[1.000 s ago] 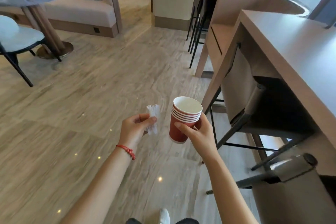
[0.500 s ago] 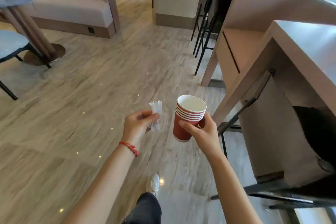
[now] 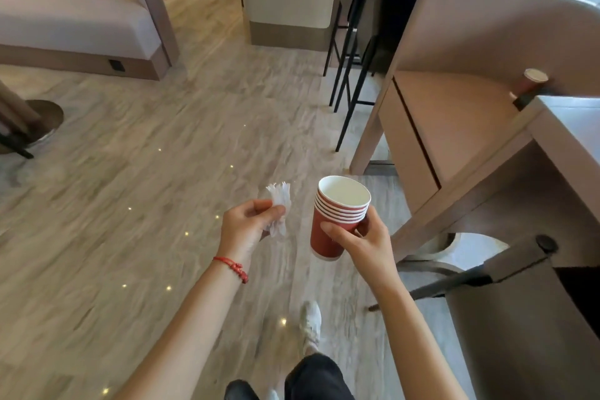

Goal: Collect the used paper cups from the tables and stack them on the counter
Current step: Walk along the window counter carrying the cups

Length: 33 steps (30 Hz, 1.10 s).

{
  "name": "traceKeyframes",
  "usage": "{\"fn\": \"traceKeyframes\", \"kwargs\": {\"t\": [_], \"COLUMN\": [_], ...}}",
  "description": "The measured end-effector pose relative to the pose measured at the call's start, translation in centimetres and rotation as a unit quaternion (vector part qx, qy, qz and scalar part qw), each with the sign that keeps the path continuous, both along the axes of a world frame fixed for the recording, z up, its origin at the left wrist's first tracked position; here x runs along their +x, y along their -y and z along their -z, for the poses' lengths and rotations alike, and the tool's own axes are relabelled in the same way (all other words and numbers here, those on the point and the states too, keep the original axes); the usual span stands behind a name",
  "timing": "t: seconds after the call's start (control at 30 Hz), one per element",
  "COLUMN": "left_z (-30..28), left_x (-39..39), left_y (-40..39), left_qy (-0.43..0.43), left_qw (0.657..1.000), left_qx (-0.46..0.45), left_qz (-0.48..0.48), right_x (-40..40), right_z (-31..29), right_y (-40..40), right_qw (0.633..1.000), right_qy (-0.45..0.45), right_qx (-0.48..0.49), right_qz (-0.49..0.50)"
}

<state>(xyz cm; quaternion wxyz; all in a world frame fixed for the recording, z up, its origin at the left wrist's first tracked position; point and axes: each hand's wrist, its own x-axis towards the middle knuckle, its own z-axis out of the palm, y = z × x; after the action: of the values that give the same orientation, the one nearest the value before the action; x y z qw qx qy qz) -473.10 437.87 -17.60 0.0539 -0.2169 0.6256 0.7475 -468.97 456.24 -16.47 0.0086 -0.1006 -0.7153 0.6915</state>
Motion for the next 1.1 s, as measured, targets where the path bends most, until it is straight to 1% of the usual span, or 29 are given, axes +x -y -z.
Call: {"fn": "traceKeyframes", "kwargs": {"t": [0.17, 0.33, 0.63, 0.9, 1.1], "left_z": [1.0, 0.4, 0.9, 1.2, 0.2], "left_x": [-9.8, -18.9, -34.7, -52.9, -66.2], "left_y": [-2.9, -5.7, -6.9, -6.7, -6.1], "left_qy": [0.003, 0.010, 0.015, 0.015, 0.016], "left_qw": [1.000, 1.000, 0.998, 0.999, 1.000], "left_qx": [0.010, 0.017, 0.028, 0.033, 0.010], "left_qz": [-0.003, -0.014, -0.045, -0.004, 0.024], "right_x": [-10.4, -20.7, -37.2, -54.0, -65.7], "right_z": [1.0, 0.5, 0.7, 0.5, -0.6], "right_y": [-2.5, -5.2, -6.7, -6.5, -6.4], "right_qw": [1.000, 1.000, 0.999, 1.000, 1.000], "right_qy": [-0.005, -0.002, 0.013, 0.003, 0.007], "right_qx": [0.003, 0.003, 0.000, 0.012, 0.022], "right_qz": [-0.006, -0.020, -0.050, -0.017, 0.009]}}
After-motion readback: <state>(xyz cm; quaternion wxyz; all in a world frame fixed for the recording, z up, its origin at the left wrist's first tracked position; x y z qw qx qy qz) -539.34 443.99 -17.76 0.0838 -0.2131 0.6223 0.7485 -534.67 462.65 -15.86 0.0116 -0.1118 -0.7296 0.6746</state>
